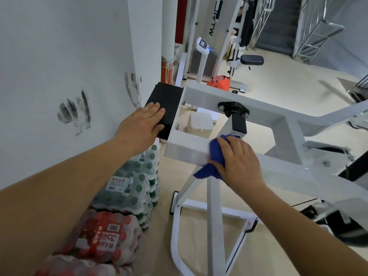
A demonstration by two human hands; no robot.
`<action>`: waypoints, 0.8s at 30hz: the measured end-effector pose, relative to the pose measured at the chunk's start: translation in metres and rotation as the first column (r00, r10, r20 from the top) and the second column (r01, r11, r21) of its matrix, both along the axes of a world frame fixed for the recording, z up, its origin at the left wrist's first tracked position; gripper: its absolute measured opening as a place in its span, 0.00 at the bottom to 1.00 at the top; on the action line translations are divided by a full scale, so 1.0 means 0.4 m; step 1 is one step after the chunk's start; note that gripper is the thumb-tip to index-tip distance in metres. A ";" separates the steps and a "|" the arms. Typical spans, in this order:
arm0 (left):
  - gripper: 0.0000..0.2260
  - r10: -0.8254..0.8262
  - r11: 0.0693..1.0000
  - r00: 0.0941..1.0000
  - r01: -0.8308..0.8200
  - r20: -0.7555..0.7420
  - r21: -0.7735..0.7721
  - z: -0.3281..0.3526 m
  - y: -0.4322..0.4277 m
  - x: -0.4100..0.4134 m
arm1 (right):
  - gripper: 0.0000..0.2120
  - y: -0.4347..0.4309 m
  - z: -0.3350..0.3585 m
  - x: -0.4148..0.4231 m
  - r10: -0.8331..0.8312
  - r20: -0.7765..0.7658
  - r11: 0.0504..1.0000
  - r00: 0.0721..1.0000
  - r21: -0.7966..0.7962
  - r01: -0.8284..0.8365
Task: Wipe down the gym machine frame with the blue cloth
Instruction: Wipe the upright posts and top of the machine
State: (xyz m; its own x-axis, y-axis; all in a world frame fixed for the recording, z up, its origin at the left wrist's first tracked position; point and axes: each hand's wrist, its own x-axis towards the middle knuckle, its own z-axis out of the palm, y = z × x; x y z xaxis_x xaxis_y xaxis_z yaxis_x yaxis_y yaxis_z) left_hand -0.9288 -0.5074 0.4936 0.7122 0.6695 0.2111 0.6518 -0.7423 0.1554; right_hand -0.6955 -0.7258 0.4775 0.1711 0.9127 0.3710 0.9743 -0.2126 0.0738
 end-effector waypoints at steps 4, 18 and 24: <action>0.24 0.053 0.998 0.995 -0.055 -0.088 -0.021 0.021 -0.012 0.023 | 0.29 -0.082 -0.019 0.066 -0.074 0.030 0.996 0.997 0.049 0.073; 0.19 -0.079 0.997 0.996 0.080 0.037 -0.023 0.020 -0.312 0.287 | 0.28 -0.273 -0.031 0.274 -0.187 -0.062 0.982 0.980 0.011 0.188; 0.27 -0.104 0.994 0.987 0.106 -0.120 0.013 0.007 -0.293 0.304 | 0.28 -0.220 -0.040 0.192 -0.246 -0.094 0.966 0.965 0.056 0.251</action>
